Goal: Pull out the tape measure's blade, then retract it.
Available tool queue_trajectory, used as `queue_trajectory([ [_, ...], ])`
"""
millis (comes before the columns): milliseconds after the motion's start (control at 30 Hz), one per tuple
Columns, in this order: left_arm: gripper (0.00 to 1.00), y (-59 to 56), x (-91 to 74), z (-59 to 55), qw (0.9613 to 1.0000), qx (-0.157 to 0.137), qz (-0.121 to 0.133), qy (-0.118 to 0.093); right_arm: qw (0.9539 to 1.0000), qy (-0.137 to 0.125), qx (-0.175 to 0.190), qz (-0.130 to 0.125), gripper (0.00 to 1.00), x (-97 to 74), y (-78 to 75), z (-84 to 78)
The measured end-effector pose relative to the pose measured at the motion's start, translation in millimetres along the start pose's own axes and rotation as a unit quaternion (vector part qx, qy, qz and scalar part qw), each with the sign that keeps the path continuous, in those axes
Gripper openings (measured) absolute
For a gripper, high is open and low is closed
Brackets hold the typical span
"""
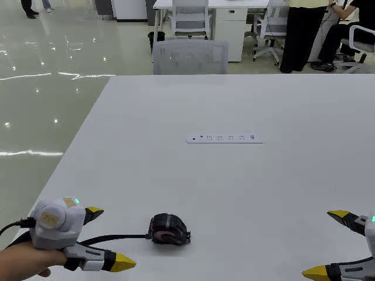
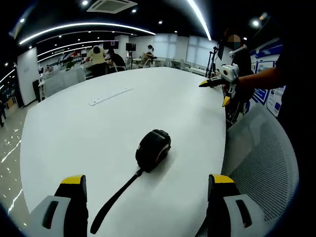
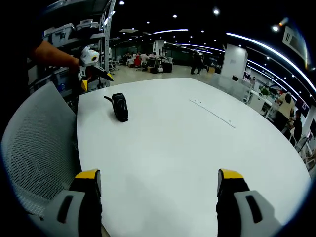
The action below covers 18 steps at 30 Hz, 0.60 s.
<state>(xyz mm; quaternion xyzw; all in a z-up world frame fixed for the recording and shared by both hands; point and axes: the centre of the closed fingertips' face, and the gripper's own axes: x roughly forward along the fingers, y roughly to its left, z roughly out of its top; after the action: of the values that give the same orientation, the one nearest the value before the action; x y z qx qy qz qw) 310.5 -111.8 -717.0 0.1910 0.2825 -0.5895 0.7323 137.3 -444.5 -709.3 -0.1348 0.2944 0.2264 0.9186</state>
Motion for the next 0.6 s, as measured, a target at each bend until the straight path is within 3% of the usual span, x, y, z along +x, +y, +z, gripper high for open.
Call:
queue_trajectory([
  [100,0.99,2.4,6.3,3.7,0.9985,0.046,-0.008,0.029,1.0,-0.001,-0.005,0.006,1.0,6.1,-1.7,5.6],
  [367,0.96,2.8,20.0,23.7,0.9904,0.119,-0.039,0.058,0.9994,-0.003,-0.027,0.021,1.0,17.5,-0.5,20.9],
  [433,0.98,-5.9,23.6,22.2,0.9868,0.125,-0.07,0.076,0.9992,-0.003,-0.03,0.024,1.0,20.6,-0.3,23.2],
  [467,1.0,-8.7,25.8,19.3,0.9831,0.137,-0.081,0.091,0.9991,-0.003,-0.032,0.027,1.0,22.9,-0.1,24.3],
  [533,1.0,-4.9,32.1,18.6,0.9796,0.159,-0.067,0.103,0.999,-0.004,-0.028,0.033,1.0,25.3,1.5,26.9],
  [600,1.0,-7.9,36.2,14.7,0.9718,0.184,-0.077,0.126,0.9989,-0.009,-0.026,0.038,1.0,29.1,2.9,30.6],
])
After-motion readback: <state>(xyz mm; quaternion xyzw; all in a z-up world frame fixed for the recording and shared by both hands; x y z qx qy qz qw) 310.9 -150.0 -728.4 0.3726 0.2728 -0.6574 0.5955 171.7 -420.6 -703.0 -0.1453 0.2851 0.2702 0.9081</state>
